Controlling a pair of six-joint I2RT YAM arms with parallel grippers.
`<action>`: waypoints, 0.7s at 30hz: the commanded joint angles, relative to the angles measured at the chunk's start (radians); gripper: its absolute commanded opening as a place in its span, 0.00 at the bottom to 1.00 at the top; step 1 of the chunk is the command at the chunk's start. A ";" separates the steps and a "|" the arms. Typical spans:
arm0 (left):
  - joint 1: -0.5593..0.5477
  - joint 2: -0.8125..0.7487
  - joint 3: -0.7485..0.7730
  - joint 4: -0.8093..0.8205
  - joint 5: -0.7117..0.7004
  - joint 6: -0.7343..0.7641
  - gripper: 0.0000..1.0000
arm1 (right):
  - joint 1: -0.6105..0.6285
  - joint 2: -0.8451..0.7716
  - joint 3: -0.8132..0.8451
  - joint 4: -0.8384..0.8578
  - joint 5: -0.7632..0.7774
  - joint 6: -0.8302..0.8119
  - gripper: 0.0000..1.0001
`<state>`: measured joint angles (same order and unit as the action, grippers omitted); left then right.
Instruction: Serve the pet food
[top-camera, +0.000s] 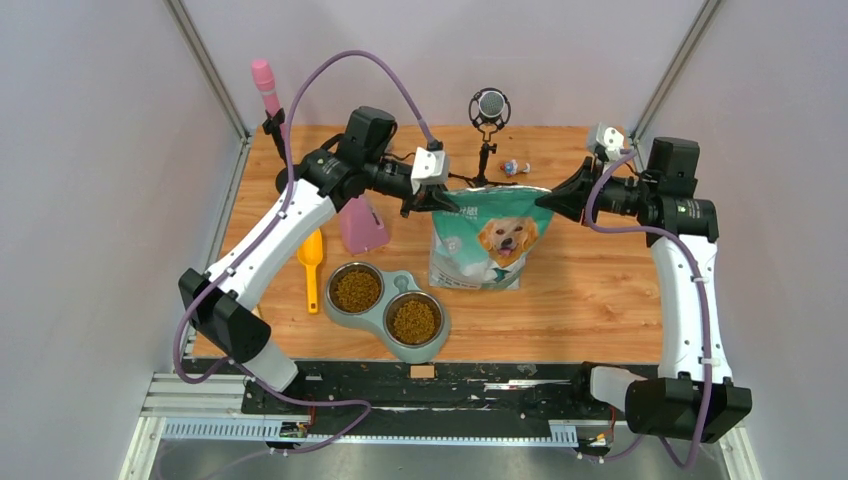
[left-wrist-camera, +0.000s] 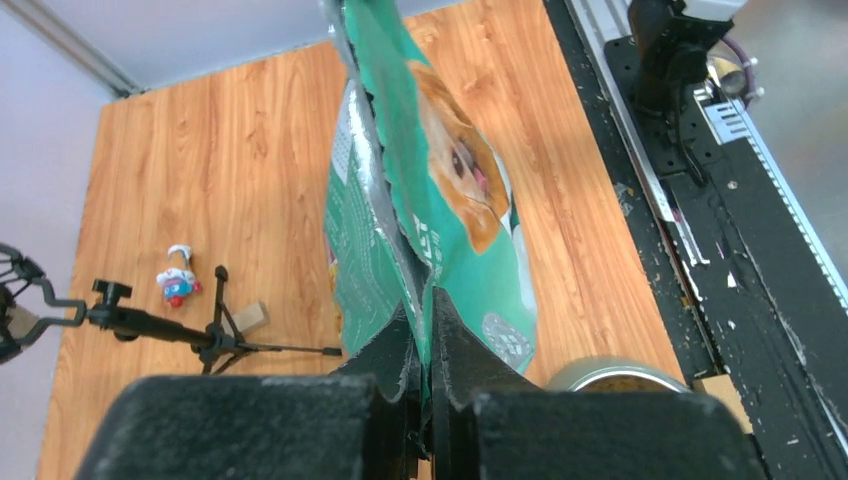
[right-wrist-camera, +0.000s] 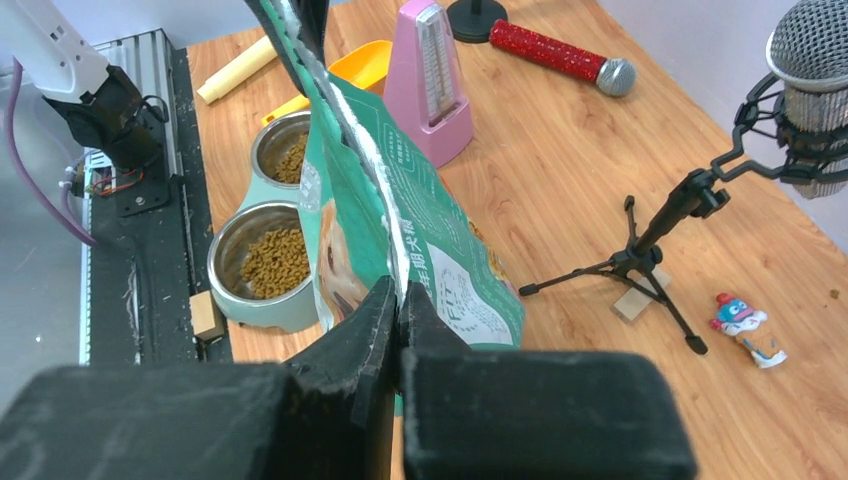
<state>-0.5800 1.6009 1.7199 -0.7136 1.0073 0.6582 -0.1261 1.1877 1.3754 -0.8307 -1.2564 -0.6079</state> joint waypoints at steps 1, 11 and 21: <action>0.006 -0.111 -0.026 -0.185 0.021 0.155 0.00 | -0.090 -0.053 0.054 -0.001 -0.030 -0.140 0.00; 0.006 -0.122 0.003 -0.057 0.133 -0.121 0.00 | 0.120 0.002 0.105 -0.296 0.040 -0.463 0.07; 0.005 -0.129 0.003 -0.110 0.130 -0.076 0.00 | 0.256 0.037 0.143 -0.277 0.147 -0.420 0.28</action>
<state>-0.5743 1.5536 1.6966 -0.8143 1.0653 0.5900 0.0967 1.2076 1.4727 -1.1263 -1.1687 -1.0119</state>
